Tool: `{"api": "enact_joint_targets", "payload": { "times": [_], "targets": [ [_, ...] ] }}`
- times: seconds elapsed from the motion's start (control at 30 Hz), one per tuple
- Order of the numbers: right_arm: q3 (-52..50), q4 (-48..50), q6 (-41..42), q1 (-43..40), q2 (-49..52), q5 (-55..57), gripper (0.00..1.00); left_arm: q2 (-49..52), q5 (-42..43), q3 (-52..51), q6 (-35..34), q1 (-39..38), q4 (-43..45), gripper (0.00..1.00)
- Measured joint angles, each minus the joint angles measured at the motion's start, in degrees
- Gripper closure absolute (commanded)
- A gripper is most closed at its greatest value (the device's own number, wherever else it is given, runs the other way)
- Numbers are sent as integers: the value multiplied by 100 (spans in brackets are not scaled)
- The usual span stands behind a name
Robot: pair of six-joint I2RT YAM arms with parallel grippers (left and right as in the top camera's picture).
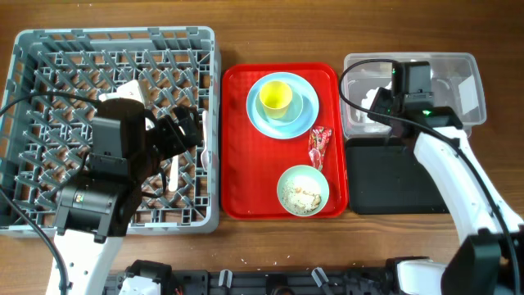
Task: Sort waste into correct bins and load items into the dishwasher rack
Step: 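Carry the tissue right and drop it into the clear plastic bin, then return the right gripper to the red tray over the candy wrapper, then grasp the red candy wrapper and drop it into the clear bin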
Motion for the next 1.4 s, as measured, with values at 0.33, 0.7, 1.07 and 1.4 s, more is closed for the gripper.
{"api": "enact_joint_targets", "payload": {
  "times": [0.33,0.7,1.07,1.4],
  "targets": [
    [564,-1292,17,129,-1888,-2424,77,4,0,0,0,0,0,0],
    [-780,-1143,1753,1342,-1554,-2752,96,15,0,0,0,0,0,0],
    [-911,-922,2839,2723,-1034,-463,54,15,0,0,0,-2,0,0],
    [-911,-87,2959,2723,678,63,61,17,0,0,0,0,0,0]
  ]
}}
